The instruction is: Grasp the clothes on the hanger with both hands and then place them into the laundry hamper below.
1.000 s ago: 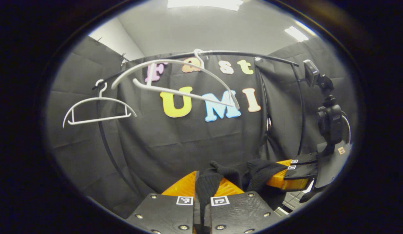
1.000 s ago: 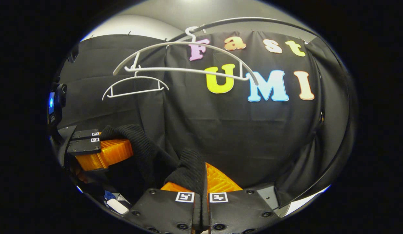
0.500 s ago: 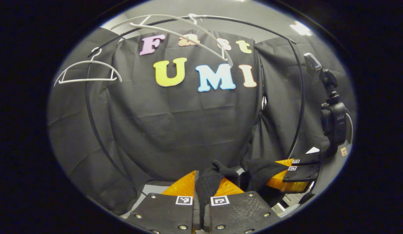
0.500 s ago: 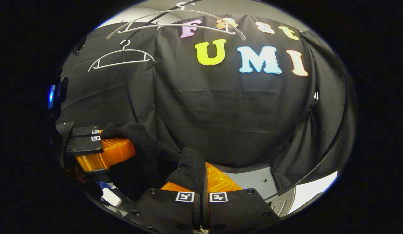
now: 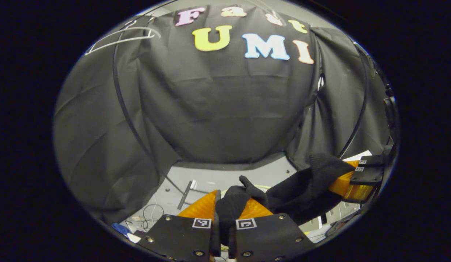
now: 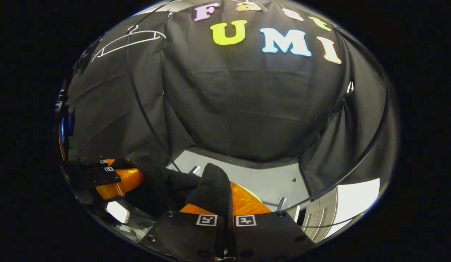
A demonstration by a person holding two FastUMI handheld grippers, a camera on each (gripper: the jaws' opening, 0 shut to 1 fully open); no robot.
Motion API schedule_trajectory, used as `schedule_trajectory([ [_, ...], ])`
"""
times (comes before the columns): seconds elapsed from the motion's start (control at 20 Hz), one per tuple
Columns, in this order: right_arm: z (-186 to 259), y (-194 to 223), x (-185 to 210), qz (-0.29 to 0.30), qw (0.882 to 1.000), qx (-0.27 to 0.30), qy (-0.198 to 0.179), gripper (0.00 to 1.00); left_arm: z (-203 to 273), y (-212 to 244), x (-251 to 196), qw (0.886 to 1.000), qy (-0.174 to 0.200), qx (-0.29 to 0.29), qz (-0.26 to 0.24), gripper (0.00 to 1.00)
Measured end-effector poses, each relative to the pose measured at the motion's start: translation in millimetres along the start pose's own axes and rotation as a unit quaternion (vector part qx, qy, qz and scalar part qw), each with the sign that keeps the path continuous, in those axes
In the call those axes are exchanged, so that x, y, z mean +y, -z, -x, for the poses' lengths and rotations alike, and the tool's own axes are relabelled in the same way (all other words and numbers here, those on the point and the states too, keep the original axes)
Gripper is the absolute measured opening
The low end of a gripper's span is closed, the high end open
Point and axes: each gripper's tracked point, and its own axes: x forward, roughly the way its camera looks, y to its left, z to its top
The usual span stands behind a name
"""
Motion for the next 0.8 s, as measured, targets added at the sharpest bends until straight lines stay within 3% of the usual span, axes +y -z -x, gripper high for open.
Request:
schedule_trajectory([
  [0.05,-3,7,0,-0.001,1.000,0.011,0.004,0.05,-2,10,3,1.000,-0.004,0.013,0.007,0.12],
  [0.1,-8,14,0,-0.003,1.000,0.022,0.005,0.05,-5,18,7,1.000,-0.009,0.025,0.011,0.06],
  [0.15,-11,19,-1,-0.005,0.999,0.033,0.006,0.07,-7,26,10,0.999,-0.012,0.034,0.013,0.12],
  [0.4,-11,35,-2,-0.014,0.997,0.075,0.012,0.03,-10,48,16,0.998,-0.012,0.060,0.010,0.16],
  [0.45,-12,41,-3,-0.012,0.996,0.084,0.014,0.10,-10,44,19,0.998,-0.015,0.053,0.007,0.22],
  [0.5,-12,46,-7,-0.008,0.996,0.092,0.019,0.10,-9,38,16,0.999,-0.007,0.048,0.006,0.11],
  [0.65,-11,56,4,-0.016,0.994,0.109,0.000,0.11,-11,38,16,0.999,0.001,0.048,-0.007,0.55],
  [0.7,-9,52,5,-0.018,0.994,0.105,-0.001,0.19,-12,38,16,0.999,0.000,0.049,-0.007,0.70],
  [0.75,-10,46,5,-0.016,0.995,0.095,-0.001,0.31,-11,38,18,0.999,-0.003,0.049,-0.005,0.78],
  [0.8,-11,41,3,-0.011,0.996,0.089,0.005,0.33,-10,39,20,0.999,-0.006,0.049,-0.002,0.86],
])
